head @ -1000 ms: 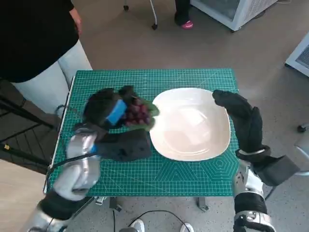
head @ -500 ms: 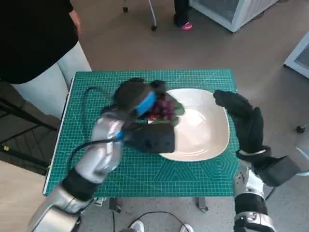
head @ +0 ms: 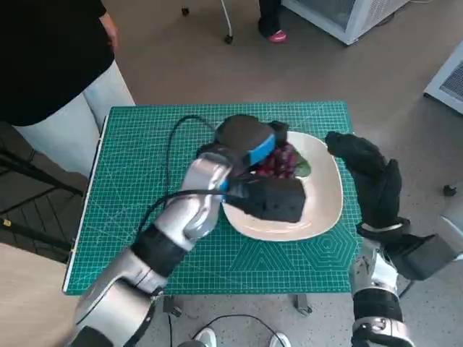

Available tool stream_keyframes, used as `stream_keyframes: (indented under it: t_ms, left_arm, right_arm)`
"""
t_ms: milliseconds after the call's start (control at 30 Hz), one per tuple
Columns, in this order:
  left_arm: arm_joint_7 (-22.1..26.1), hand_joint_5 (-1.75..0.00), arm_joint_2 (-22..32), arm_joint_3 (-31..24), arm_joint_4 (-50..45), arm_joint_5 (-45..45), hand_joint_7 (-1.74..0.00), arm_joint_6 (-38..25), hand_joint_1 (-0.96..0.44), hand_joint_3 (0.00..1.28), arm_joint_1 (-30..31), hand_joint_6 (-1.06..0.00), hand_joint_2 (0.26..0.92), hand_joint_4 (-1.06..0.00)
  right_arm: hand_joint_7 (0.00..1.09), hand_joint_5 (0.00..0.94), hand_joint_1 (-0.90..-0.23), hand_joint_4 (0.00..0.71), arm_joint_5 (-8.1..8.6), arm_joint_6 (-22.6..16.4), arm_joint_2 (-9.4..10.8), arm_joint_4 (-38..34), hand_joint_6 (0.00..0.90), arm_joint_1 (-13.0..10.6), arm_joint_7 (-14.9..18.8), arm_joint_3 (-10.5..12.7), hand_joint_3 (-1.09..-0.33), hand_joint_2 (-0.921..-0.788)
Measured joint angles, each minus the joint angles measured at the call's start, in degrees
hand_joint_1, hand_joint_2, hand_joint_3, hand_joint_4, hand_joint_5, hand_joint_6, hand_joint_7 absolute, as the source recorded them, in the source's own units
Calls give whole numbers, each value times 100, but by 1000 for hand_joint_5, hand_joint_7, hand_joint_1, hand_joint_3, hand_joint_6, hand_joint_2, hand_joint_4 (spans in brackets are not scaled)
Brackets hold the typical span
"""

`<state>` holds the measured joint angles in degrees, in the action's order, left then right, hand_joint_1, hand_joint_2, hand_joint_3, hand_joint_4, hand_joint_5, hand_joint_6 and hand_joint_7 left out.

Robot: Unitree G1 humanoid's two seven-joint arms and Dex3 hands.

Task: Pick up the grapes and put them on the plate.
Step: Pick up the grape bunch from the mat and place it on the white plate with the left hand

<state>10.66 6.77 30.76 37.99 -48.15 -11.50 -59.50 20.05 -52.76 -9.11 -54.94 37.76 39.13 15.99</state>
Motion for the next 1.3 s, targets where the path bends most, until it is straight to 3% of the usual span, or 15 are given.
stream_keyframes:
  t_ms: [133, 300, 867, 933, 1000, 1067, 1133, 1200, 1300]
  left_arm:
    - [-166, -1462, -186, 33, 461, 62, -1428, 113, 2, 297, -229, -391, 921, -403]
    - [-258, -1500, -352, 82, 884, 121, -1467, 206, 2, 328, -409, -361, 921, -360]
    - [-349, -1450, -425, 182, 1146, 172, -1426, 352, 2, 290, -453, -404, 921, -404]
    - [-347, -1487, -420, 181, 1149, 194, -1229, 387, 75, 316, -453, -391, 918, -388]
    - [-335, -1513, -413, 177, 1150, 243, -830, 416, 196, 328, -453, -398, 916, -388]
    - [-290, -1310, -414, 166, 1158, 314, -502, 426, 187, 278, -453, -409, 896, -364]
    - [-201, -825, -428, 151, 1188, 381, -273, 413, 16, 180, -455, -379, 847, -272]
    - [-71, -397, -451, 140, 1236, 438, -130, 364, -186, 94, -457, -310, 804, -167]
    - [171, -136, -474, 141, 1279, 516, -45, 235, -384, 40, -458, -218, 776, -71]
  right_arm:
    - [147, 3, -415, 511, 2, 7, -4, 25, 468, -17, 0, 5, -586, -921]
    - [144, 3, -413, 512, 4, 10, -4, 55, 471, -42, -1, 7, -583, -921]
    - [134, 2, -415, 513, 10, 35, 0, 100, 476, -73, -1, 22, -574, -921]
    - [133, 2, -415, 513, 8, 35, 7, 100, 477, -73, -2, 21, -574, -921]
    - [132, 2, -414, 513, 5, 35, 16, 100, 477, -73, -2, 18, -574, -921]
    - [131, 2, -414, 513, 4, 34, 22, 100, 477, -73, -3, 16, -574, -921]
    - [129, 1, -413, 513, 3, 33, 25, 100, 478, -73, -4, 15, -574, -921]
    - [128, 1, -412, 513, 2, 32, 25, 99, 478, -73, -5, 14, -575, -921]
    - [126, 1, -410, 512, 2, 32, 25, 98, 478, -73, -5, 15, -576, -921]
